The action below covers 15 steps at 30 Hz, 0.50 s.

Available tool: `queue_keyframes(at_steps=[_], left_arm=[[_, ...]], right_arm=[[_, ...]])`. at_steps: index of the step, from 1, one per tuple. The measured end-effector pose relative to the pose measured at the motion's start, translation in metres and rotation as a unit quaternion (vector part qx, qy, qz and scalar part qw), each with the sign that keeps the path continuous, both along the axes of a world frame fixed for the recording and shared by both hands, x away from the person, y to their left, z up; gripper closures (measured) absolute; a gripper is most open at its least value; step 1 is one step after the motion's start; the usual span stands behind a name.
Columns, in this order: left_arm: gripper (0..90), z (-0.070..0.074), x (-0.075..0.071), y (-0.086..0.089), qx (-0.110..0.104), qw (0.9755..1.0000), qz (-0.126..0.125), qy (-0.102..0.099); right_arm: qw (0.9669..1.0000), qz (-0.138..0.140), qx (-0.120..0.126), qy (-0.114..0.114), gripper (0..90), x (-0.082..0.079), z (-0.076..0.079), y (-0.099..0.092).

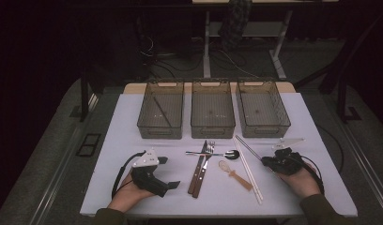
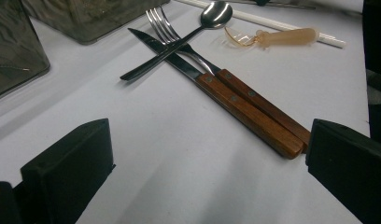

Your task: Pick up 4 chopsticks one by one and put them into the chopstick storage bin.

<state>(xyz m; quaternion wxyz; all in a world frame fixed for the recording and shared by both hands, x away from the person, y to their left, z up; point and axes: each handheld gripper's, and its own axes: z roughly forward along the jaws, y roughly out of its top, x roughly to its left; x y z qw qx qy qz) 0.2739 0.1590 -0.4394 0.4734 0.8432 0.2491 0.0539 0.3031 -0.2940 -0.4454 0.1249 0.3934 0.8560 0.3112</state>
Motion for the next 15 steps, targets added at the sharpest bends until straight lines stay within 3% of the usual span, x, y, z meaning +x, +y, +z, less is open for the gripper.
queue_keyframes(at_steps=[5, 15], left_arm=[[0.0, 0.0001, -0.0002, -0.0001, -0.001, 1.0, -0.001, -0.001], [0.0, 0.0, -0.0003, -0.0003, 0.002, 1.0, -0.002, -0.001]], right_arm=[[0.9999, -0.014, 0.007, 0.003, 84.2, -0.0011, -0.0005, 0.0003], [0.9999, -0.009, 0.007, 0.002, 85.3, -0.0008, -0.0004, -0.0005]])
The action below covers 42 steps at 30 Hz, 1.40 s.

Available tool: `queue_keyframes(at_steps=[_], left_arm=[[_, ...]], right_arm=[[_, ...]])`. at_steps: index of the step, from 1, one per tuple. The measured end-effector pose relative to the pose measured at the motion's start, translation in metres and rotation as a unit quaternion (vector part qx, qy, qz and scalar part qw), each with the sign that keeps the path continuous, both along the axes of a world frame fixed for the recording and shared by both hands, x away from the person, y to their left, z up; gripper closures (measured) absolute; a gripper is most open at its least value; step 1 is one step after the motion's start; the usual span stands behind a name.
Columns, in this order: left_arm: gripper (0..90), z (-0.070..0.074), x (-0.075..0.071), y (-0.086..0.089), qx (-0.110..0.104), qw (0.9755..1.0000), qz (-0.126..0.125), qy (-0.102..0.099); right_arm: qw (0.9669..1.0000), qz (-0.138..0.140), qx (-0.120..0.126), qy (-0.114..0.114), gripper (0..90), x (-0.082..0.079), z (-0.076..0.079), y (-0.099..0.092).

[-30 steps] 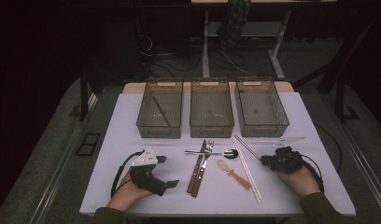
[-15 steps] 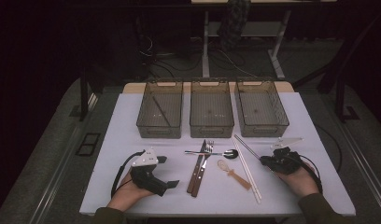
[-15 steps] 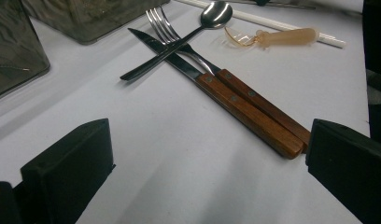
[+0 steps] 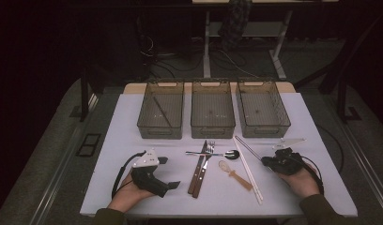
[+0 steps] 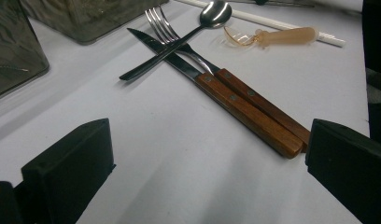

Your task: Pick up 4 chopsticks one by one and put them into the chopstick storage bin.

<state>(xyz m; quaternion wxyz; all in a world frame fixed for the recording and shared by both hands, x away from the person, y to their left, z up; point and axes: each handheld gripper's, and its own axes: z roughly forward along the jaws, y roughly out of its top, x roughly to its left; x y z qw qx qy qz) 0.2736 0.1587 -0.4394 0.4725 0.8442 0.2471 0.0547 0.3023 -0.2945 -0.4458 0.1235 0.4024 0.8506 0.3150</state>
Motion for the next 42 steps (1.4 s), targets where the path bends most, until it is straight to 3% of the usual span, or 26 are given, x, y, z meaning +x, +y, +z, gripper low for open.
queue_keyframes(at_steps=[15, 31, 35, 42], left_arm=[[0.0, 0.001, 0.0, 0.001, -0.002, 1.0, -0.001, -0.001], [0.0, 0.001, 0.0, 0.001, -0.001, 1.0, -0.001, 0.0], [0.0, 0.001, 0.0, 0.001, -0.002, 1.0, -0.001, -0.001], [0.0, 0.001, 0.0, 0.001, -0.001, 1.0, -0.001, -0.001]], right_arm=[[0.9999, 0.008, -0.004, -0.007, 85.6, -0.002, 0.005, -0.003], [0.9993, 0.004, 0.028, -0.022, 85.6, -0.007, 0.019, -0.019], [0.9993, 0.006, 0.026, -0.027, 85.6, -0.008, 0.021, -0.02], [0.9982, 0.004, 0.049, -0.035, 85.6, -0.01, 0.027, -0.025]])
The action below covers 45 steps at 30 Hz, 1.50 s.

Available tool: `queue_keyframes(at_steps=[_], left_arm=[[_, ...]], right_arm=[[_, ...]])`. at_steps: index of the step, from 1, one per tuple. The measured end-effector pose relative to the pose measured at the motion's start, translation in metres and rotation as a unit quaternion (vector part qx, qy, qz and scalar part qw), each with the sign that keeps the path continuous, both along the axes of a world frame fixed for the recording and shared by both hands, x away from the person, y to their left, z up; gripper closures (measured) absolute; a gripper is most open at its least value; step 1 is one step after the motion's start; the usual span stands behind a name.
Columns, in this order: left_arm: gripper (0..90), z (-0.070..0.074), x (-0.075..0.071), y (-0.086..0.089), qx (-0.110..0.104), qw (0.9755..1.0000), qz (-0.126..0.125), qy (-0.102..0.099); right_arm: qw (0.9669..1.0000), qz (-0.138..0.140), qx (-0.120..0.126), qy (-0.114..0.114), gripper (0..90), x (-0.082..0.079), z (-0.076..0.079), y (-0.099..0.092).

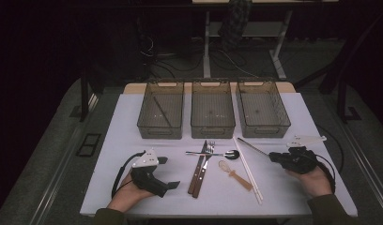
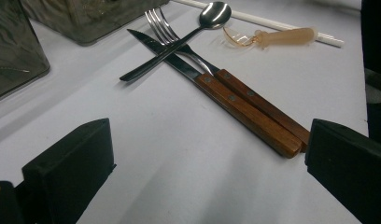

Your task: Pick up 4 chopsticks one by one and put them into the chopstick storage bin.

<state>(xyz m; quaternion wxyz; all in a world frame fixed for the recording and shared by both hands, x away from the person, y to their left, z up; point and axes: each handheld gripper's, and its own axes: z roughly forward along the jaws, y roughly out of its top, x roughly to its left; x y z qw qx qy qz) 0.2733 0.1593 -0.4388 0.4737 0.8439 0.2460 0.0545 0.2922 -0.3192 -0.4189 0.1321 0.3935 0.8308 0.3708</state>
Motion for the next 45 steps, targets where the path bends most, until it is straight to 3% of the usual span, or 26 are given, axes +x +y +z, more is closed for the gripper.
queue_keyframes(at_steps=[5, 10, 21, 35, 45], left_arm=[[0.0, 0.0, 0.0, 0.0, 0.001, 1.0, -0.001, 0.0], [0.0, 0.0, -0.001, 0.0, 0.0, 1.0, -0.002, -0.001], [0.0, 0.0, 0.0, -0.001, 0.0, 1.0, -0.002, -0.001], [0.0, -0.001, 0.0, -0.001, 0.0, 1.0, -0.004, 0.0], [0.0, -0.001, 0.0, -0.002, 0.001, 1.0, -0.005, 0.0]], right_arm=[[0.9998, 0.003, 0.018, -0.004, 85.6, -0.001, 0.005, -0.003], [0.9994, 0.024, 0.023, -0.006, 85.6, -0.002, 0.007, 0.0], [0.9971, 0.031, 0.067, -0.019, 85.6, -0.003, 0.017, 0.0], [0.995, 0.052, 0.081, -0.027, 85.5, 0.0, 0.024, 0.012], [0.9916, 0.072, 0.103, -0.033, 85.5, 0.002, 0.033, 0.022]])
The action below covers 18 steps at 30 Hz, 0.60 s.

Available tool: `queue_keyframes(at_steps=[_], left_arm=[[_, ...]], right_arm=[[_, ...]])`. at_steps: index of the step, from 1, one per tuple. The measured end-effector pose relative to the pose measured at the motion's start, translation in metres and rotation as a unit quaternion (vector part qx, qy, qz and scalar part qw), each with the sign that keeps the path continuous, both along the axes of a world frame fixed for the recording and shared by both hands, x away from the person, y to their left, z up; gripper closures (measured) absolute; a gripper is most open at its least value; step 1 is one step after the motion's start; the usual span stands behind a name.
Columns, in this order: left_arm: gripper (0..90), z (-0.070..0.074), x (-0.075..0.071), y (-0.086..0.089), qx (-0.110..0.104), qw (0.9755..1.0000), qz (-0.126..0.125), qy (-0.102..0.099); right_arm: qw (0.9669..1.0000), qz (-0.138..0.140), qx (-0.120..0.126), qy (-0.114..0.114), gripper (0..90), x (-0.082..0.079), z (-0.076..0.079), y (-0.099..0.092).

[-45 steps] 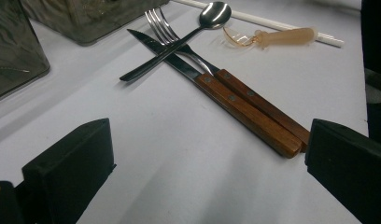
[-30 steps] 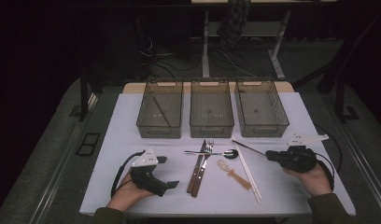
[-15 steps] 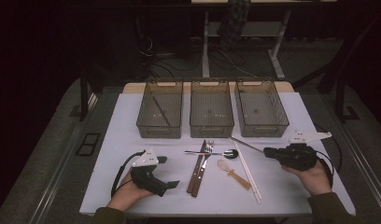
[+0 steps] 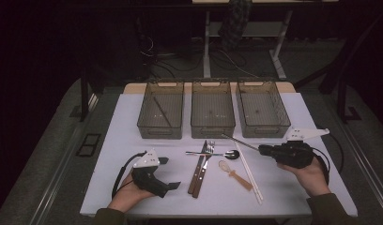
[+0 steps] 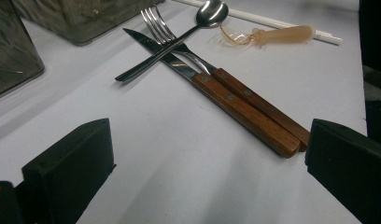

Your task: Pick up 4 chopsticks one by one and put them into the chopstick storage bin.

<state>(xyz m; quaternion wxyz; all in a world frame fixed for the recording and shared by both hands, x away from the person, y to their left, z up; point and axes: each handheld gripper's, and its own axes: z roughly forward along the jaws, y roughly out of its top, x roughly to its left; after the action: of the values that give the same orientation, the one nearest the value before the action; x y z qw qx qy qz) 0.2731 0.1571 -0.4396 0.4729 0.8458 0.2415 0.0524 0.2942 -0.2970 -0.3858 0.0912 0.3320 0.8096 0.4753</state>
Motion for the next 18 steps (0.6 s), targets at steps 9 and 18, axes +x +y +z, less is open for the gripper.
queue_keyframes(at_steps=[9, 18], left_arm=[[0.0, -0.001, 0.0, -0.001, 0.002, 1.0, 0.0, 0.001], [0.0, -0.001, 0.0, -0.003, 0.001, 1.0, -0.002, 0.002]], right_arm=[[0.9997, 0.024, 0.008, -0.006, 85.4, 0.004, 0.004, 0.014], [0.9992, 0.034, 0.015, -0.012, 85.5, 0.012, 0.009, 0.031]])
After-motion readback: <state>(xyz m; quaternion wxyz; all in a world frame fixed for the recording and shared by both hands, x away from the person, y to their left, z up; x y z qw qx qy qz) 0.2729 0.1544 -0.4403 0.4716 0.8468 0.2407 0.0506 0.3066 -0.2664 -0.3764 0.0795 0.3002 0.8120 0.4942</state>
